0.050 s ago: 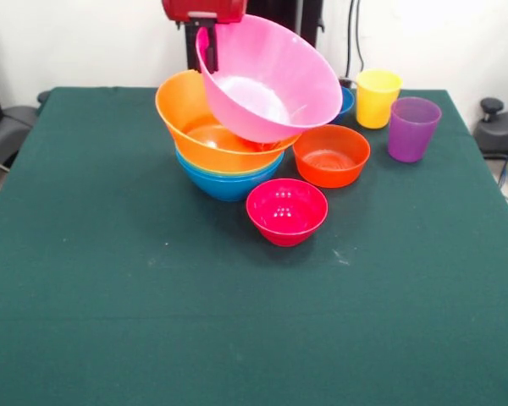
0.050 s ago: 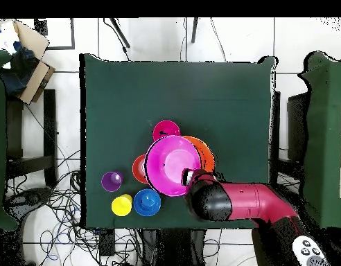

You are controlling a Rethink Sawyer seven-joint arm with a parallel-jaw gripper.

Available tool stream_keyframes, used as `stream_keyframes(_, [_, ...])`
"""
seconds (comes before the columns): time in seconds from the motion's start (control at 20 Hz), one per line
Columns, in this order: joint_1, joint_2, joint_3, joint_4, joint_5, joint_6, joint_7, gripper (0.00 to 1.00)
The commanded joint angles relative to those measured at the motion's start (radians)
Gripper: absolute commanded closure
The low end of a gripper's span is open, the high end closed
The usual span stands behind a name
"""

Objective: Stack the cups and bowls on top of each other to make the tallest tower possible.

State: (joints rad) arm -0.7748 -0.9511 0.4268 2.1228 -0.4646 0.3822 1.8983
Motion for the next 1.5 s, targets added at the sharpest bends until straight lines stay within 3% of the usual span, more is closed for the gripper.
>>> stream_keyframes(0.05, [0.005, 0.063, 0.038, -0.060, -0.067, -0.013, -0.040, 1.00])
stream_keyframes(0.35, [-0.034, 0.084, 0.060, -0.095, -0.084, 0.016, -0.094, 1.00])
stream_keyframes(1.45, [-0.013, 0.084, 0.035, -0.082, -0.123, -0.008, -0.039, 1.00])
stream_keyframes(1.5, [-0.017, 0.086, 0.039, -0.083, -0.121, -0.005, -0.044, 0.00])
